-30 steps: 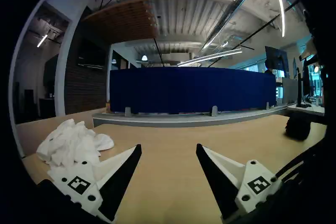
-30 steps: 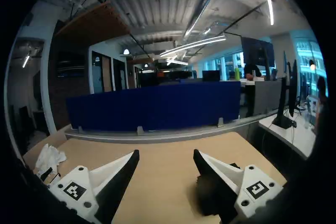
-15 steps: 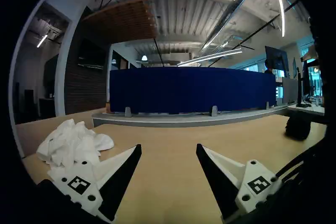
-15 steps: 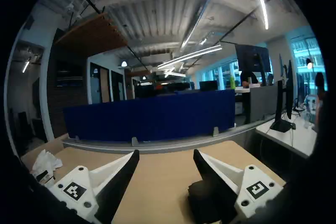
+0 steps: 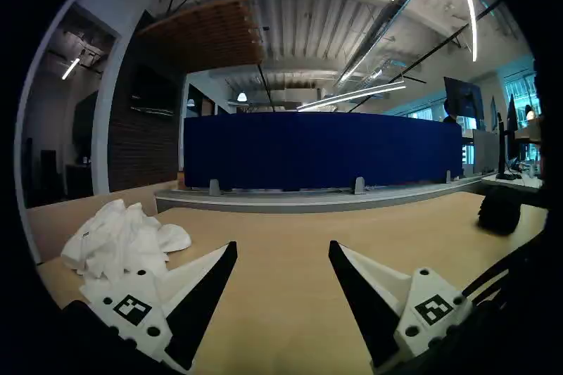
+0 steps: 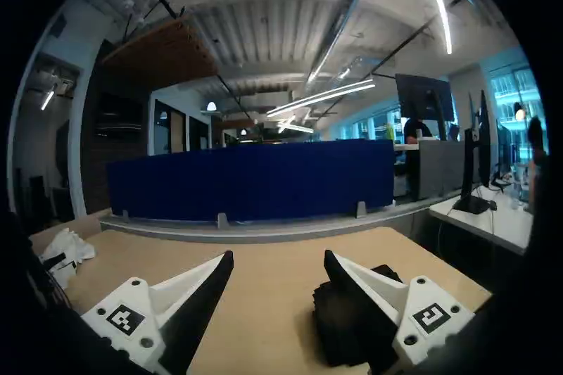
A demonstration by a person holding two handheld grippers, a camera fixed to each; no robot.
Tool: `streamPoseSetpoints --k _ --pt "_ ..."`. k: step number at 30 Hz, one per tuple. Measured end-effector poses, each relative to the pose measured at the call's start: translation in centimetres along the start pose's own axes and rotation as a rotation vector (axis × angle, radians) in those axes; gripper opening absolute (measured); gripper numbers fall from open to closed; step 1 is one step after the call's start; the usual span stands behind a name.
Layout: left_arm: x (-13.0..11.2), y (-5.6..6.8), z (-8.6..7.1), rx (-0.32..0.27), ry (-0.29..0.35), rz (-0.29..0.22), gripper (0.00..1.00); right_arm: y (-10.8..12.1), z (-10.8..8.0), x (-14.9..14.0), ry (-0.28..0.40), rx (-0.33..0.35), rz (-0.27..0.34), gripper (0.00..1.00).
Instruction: Fold towel
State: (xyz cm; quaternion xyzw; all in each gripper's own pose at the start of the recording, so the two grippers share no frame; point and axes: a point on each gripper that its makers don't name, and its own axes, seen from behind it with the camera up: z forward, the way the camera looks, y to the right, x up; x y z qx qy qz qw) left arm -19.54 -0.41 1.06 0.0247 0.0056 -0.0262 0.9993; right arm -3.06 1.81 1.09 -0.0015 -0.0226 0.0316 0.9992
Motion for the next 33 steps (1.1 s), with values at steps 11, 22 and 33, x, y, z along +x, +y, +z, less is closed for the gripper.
streamPoseSetpoints --k 11,22,33 --pt "0.0 -0.1 -0.1 0.0 0.0 0.0 0.97 -0.9 0.6 -6.3 0.027 0.036 -0.043 1.0" --pt "0.1 -0.1 -0.1 0.0 0.0 0.001 0.97 0.3 1.6 -8.7 0.036 0.004 0.01 1.0" --pt "0.1 -0.2 -0.1 0.0 0.0 0.001 0.97 0.0 2.2 -10.3 0.024 0.01 0.068 1.0"
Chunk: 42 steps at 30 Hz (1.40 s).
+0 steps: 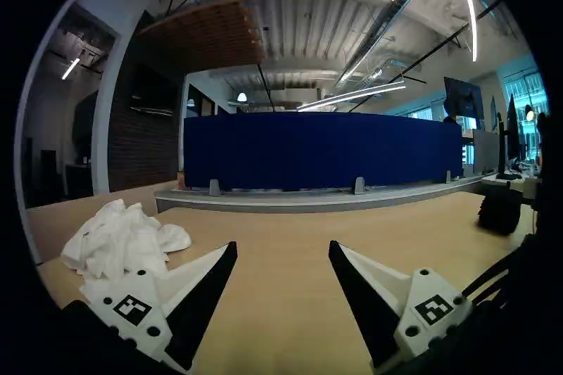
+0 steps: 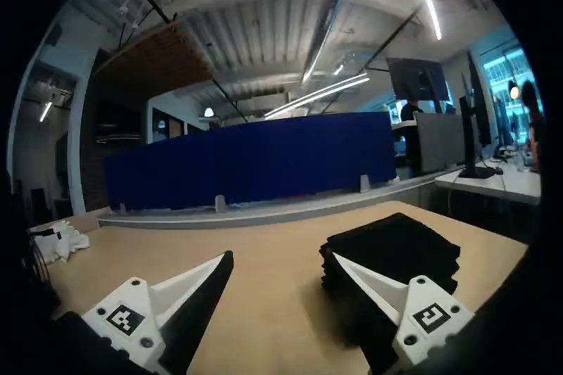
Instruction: Fold towel
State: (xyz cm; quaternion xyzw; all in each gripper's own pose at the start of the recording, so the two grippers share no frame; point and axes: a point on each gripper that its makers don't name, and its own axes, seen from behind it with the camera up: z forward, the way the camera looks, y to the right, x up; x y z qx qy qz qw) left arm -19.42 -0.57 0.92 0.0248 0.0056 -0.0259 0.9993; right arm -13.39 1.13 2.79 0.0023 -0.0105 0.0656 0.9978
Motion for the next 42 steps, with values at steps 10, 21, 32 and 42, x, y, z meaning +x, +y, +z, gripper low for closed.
streamPoseSetpoints --k 10,21,32,42 --pt "0.0 0.0 0.0 0.0 0.0 0.0 0.97 0.0 -0.1 -0.9 0.005 0.013 -0.058 1.0" --pt "0.0 0.0 -0.1 0.0 0.0 0.0 0.97 0.1 -0.3 -0.9 0.016 0.01 -0.12 1.0" --pt "0.0 0.1 0.0 0.0 0.0 0.0 0.97 0.3 0.0 -1.0 0.012 0.005 -0.122 1.0" --pt "0.1 0.1 -0.1 0.0 0.0 0.0 0.97 0.2 0.2 -1.2 0.012 0.005 -0.123 1.0"
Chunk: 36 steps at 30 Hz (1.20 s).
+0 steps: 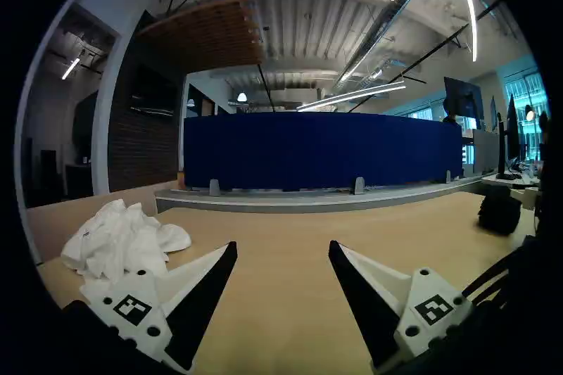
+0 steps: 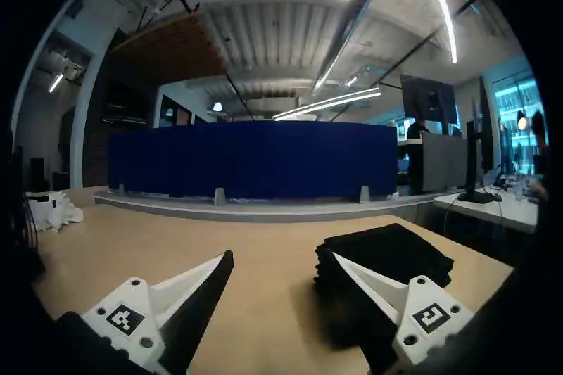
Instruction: Fold towel
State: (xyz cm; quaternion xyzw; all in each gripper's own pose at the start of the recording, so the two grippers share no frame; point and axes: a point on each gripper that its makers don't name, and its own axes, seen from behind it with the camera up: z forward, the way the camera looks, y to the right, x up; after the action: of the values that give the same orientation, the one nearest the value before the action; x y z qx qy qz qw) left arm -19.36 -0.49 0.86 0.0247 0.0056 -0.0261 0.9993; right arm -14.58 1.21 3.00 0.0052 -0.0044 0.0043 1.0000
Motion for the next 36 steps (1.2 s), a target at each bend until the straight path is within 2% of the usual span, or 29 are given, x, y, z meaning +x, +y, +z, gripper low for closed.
streamPoseSetpoints --k 36 --pt "0.34 -0.01 -0.01 0.0 -0.001 0.0 0.97 -0.01 -0.67 0.01 -0.001 0.001 0.0 1.0"
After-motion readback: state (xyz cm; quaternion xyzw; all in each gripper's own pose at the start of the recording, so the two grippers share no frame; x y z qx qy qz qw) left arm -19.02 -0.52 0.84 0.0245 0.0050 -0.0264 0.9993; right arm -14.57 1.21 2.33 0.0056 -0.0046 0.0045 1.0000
